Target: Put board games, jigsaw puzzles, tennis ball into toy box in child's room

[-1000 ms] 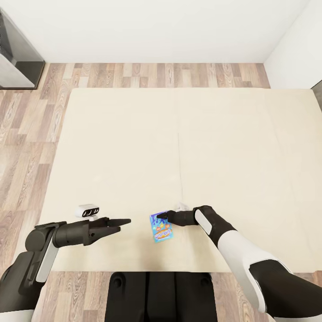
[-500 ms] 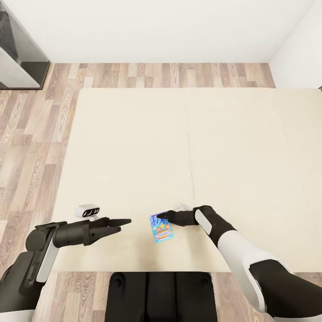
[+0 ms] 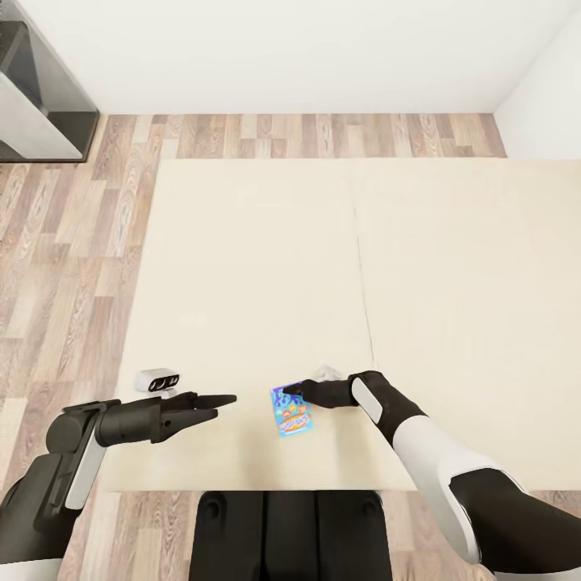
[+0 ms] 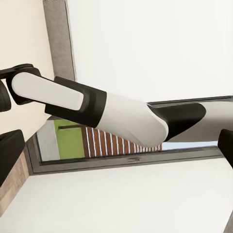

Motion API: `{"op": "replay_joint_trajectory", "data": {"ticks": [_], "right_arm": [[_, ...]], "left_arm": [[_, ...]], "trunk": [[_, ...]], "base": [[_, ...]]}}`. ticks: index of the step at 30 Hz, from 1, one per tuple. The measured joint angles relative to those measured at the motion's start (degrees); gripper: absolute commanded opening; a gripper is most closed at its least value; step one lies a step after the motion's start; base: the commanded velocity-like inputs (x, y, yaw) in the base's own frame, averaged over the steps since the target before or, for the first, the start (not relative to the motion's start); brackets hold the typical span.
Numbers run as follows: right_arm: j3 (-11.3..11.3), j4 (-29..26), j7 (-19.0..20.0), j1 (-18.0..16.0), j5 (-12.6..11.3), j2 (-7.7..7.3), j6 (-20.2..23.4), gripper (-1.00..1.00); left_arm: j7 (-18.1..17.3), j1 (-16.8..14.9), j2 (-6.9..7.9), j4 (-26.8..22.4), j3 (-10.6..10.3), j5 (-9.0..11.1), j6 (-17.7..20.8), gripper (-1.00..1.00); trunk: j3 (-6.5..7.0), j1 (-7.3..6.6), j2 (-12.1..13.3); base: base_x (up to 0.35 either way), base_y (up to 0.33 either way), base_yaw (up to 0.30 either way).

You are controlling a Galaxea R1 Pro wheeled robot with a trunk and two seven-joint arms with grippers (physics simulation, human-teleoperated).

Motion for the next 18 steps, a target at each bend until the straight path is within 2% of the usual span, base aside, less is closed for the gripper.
{"op": "replay_joint_trajectory", "data": {"ticks": [18], "right_arm": [[0.1,0.0,0.0,0.0,0.0,0.00,-0.1,1.00]], "left_arm": [[0.0,0.0,0.06,0.0,0.0,0.0,0.0,1.00]], "trunk": [[0.00,0.00,0.0]], "base": [[0.000,0.196,0.000]]}}
